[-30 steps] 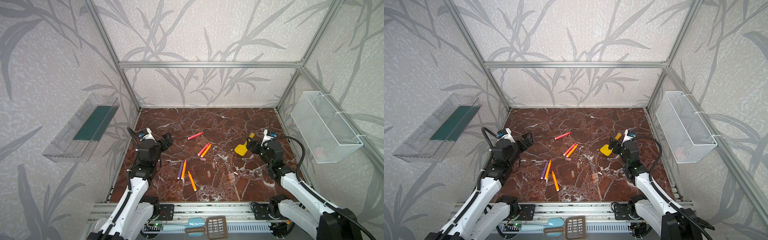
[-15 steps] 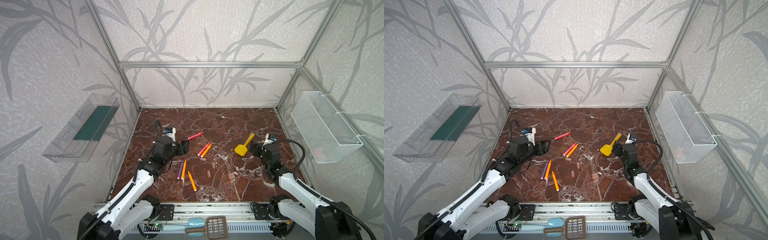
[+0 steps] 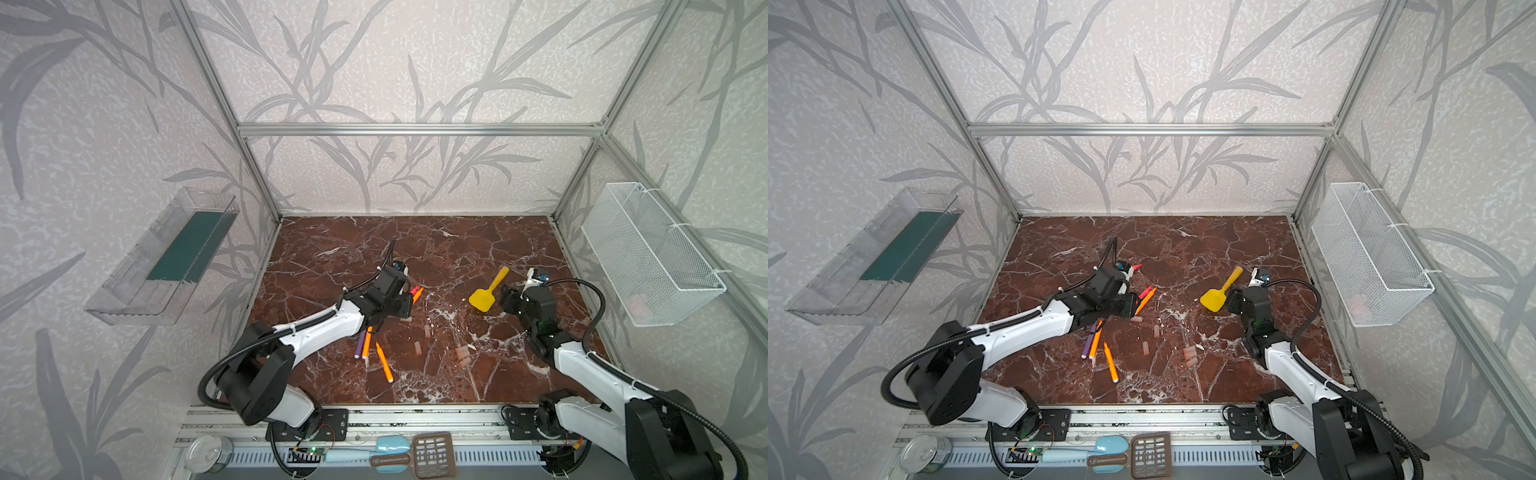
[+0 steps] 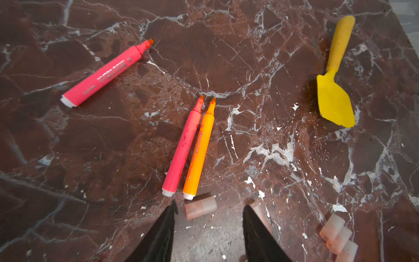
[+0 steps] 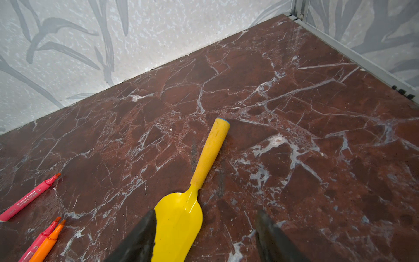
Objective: Insert the pens into the pen caps
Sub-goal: 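Raise both arms and move the left gripper toward the orange marker, then grasp the orange marker with the left gripper and lift it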
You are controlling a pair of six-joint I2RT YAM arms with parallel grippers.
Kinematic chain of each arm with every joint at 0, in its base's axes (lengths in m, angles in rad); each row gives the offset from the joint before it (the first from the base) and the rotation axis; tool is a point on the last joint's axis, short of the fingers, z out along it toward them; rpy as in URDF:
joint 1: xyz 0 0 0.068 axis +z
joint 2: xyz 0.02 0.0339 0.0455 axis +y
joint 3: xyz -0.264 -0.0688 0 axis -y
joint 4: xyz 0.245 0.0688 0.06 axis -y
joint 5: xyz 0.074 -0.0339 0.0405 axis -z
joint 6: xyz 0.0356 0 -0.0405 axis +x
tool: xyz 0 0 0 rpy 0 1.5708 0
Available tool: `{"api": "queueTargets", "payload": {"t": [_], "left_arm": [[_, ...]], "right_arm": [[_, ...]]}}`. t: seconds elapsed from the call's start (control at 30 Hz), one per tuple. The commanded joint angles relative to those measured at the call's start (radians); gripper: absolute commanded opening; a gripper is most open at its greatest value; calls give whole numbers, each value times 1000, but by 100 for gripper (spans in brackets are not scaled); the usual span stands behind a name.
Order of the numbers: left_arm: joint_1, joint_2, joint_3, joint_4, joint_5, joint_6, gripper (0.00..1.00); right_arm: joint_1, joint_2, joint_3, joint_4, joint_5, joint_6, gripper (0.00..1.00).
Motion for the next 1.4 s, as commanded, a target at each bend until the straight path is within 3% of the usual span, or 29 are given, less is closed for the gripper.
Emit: {"api": "queueTargets", "payload": {"t": [0.0, 0.27, 1.0, 1.2, 1.37], "left_arm": [[-8, 77, 76, -55, -4, 17, 47], [-26, 244, 197, -117, -32, 27, 39], [-48, 386, 260, -160, -83, 26, 37], [-75, 390, 247, -171, -139, 28, 31], [-77, 409, 243, -159, -143, 35, 18]], "right_arm": [[2, -8, 19, 9, 3, 1, 68], [4, 27, 44, -1, -7, -1, 66], [5, 22, 40, -1, -7, 1, 66], [5, 17, 36, 0, -7, 1, 66], [5, 12, 32, 4, -7, 0, 66]]}}
